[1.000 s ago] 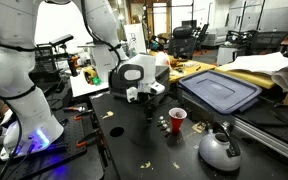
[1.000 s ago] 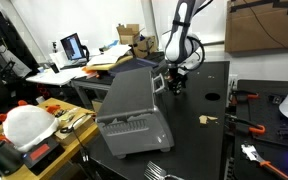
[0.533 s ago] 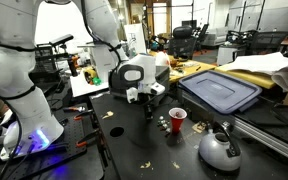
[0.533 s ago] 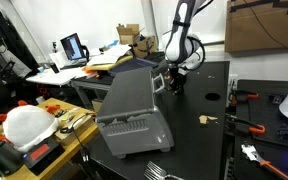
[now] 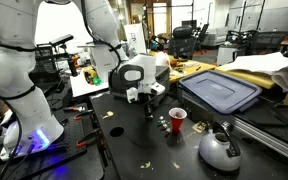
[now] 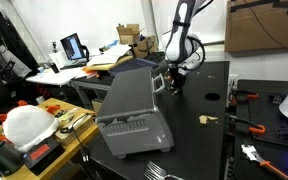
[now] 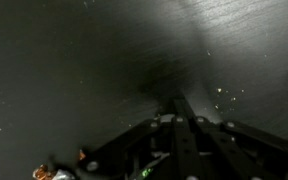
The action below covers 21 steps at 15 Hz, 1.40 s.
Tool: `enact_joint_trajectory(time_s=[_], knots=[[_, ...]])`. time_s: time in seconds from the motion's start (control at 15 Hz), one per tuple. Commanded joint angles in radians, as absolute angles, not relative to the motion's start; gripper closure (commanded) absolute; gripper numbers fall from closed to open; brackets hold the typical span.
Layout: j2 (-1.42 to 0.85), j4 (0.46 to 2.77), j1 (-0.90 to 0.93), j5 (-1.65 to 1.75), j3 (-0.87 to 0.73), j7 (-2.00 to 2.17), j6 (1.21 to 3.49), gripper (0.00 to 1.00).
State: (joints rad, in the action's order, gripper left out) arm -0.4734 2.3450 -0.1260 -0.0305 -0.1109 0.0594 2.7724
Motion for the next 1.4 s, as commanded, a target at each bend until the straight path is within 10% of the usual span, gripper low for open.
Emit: enact_joint_trajectory(time_s=[0.0, 0.87, 1.33], knots=[[-0.442, 2.367, -0.103, -0.008, -0.133, 0.062, 2.768, 1.00], [-0.290, 2.346, -0.105, 0.101, -0.065, -0.294, 2.473, 0.01], [-0.348, 2.310, -0.160, 0.223, -0.069, -0.603, 2.483, 0.00]])
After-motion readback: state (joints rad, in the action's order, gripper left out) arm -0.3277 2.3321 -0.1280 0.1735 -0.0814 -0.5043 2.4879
